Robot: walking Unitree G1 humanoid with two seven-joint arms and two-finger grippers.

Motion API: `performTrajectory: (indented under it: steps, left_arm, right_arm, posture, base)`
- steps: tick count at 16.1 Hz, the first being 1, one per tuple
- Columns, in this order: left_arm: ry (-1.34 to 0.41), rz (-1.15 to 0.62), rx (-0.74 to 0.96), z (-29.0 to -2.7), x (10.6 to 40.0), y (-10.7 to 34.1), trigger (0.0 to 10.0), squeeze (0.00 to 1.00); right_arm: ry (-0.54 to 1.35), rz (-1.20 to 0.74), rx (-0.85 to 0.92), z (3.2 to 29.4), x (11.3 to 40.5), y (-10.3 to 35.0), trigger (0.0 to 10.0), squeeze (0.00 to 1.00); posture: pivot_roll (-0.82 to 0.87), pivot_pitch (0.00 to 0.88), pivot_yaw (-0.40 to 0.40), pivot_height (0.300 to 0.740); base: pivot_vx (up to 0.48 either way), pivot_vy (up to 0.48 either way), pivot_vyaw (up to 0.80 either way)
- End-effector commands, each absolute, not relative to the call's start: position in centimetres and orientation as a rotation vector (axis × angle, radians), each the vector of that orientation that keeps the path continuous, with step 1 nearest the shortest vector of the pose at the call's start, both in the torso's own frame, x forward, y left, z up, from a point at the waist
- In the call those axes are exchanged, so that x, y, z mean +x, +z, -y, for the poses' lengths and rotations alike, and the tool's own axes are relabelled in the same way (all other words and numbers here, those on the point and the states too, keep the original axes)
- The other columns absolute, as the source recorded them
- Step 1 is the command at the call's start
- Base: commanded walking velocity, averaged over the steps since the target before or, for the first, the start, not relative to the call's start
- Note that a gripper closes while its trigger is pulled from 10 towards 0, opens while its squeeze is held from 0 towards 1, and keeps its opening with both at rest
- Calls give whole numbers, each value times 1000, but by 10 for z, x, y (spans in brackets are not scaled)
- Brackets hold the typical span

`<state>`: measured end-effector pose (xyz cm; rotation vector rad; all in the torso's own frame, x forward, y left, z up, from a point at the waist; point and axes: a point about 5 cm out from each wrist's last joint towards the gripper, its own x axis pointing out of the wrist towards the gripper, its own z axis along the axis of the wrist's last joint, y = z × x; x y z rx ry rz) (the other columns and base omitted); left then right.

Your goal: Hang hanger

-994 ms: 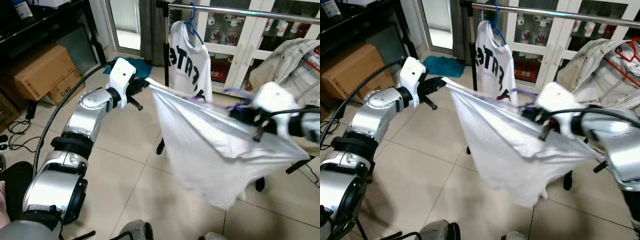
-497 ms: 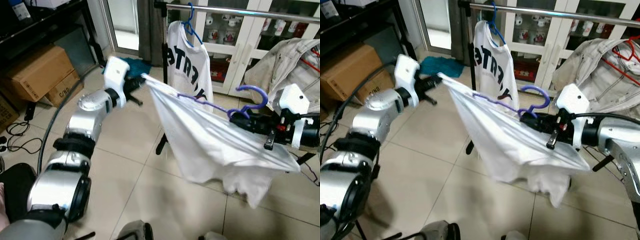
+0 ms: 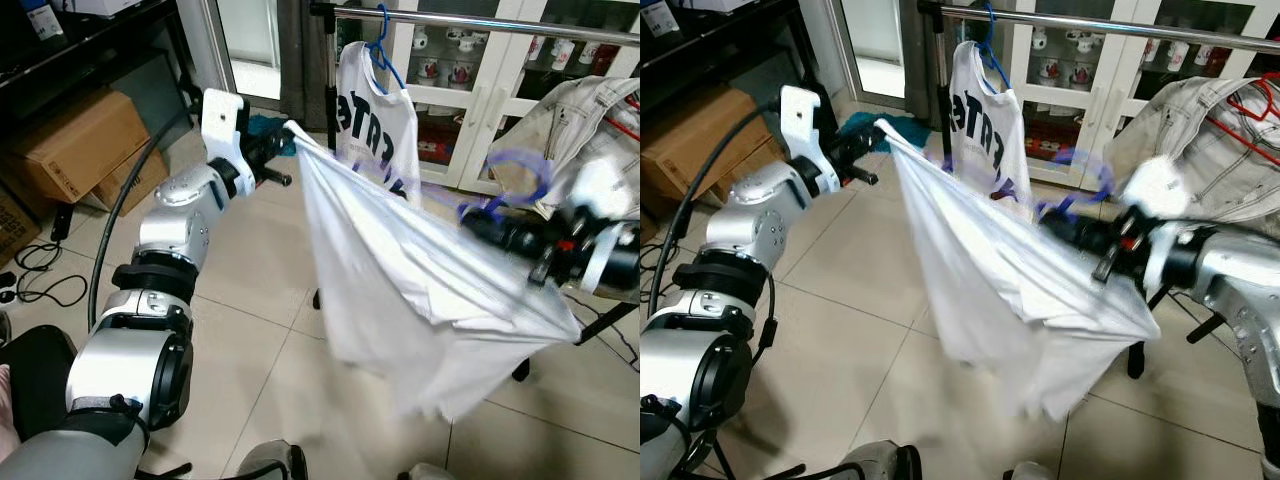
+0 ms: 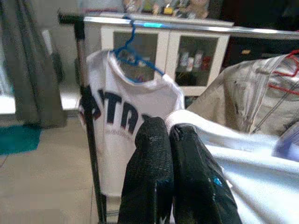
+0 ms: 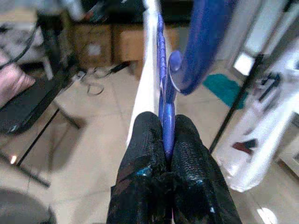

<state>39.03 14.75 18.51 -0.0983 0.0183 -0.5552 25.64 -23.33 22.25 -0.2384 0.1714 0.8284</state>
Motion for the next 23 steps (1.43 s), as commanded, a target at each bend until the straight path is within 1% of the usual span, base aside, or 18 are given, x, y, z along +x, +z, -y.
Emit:
performTrajectory:
  steps: [1,3,5,7,8,10,11,12,13,15,16,17,18,19,20,21,22,23]
  left_arm:
    - [-493,-5,-127,-159,391,185,0,0]
    - [-501,-57,-96,-161,389,174,0,0]
    - [-587,-105,-57,-146,383,163,0,0]
    - [-753,-84,-35,-113,374,163,0,0]
    - [-790,-70,-37,-103,373,166,0,0]
    - [-958,19,-81,-55,361,187,0,0]
    - [-1002,38,-91,-43,358,192,0,0]
    - [-1142,84,-120,-13,340,205,0,0]
    - [-1206,91,-136,-5,330,208,0,0]
    - [-1280,90,-169,-1,316,208,0,0]
    - [-1323,88,-207,-1,306,207,0,0]
    - [-1310,77,-194,-5,305,203,0,0]
    - [-1286,65,-175,-8,306,201,0,0]
    - [-1168,29,-136,-26,317,193,0,0]
    - [-1038,0,-100,-46,326,187,0,0]
    - [-985,-18,-96,-56,329,184,0,0]
    - [-953,-30,-94,-62,330,182,0,0]
    - [-829,-63,-63,-85,334,173,0,0]
  right_arm:
    - [783,-132,-224,240,258,232,0,0]
    - [761,-64,-146,245,259,242,0,0]
    - [739,-16,-84,237,264,245,0,0]
    - [627,-2,-45,224,282,241,0,0]
    - [601,5,-26,220,286,239,0,0]
    - [444,24,89,198,310,226,0,0]
    - [403,35,124,194,315,224,0,0]
    - [254,87,216,191,329,222,0,0]
    - [154,139,270,198,333,225,0,0]
    - [7,248,403,217,334,233,0,0]
    - [-98,323,559,232,333,236,0,0]
    - [-131,332,593,237,332,233,0,0]
    - [-140,327,572,238,332,232,0,0]
    - [-161,264,486,240,329,222,0,0]
    - [-160,158,297,242,323,209,6941,0]
    - [-154,97,234,242,320,201,10000,0]
    - [-151,57,199,243,318,196,10000,0]
    - [-95,-22,116,241,303,182,10000,0]
  posture:
    - [-130,0,118,740]
    - [-130,0,118,740]
    - [-130,0,118,740]
    - [-131,0,117,740]
    - [-130,0,115,740]
    - [-127,0,112,740]
    - [-127,0,113,740]
    - [-127,0,114,740]
    - [-123,0,113,740]
    - [-124,0,114,740]
    - [-124,0,114,740]
    - [-123,0,116,740]
    - [-123,0,116,740]
    - [-124,0,116,740]
    - [-126,0,117,740]
    - [-128,0,116,740]
    - [-128,0,115,740]
    - [-137,0,115,740]
  base:
    - [0,0,0]
    - [0,0,0]
    - [0,0,0]
    - [0,0,0]
    - [0,0,0]
    - [0,0,0]
    - [0,0,0]
    - [0,0,0]
    - [0,0,0]
    - [0,0,0]
    - [0,0,0]
    - [0,0,0]
    - [0,0,0]
    - [0,0,0]
    - [0,0,0]
    - [0,0,0]
    - [0,0,0]
    - [0,0,0]
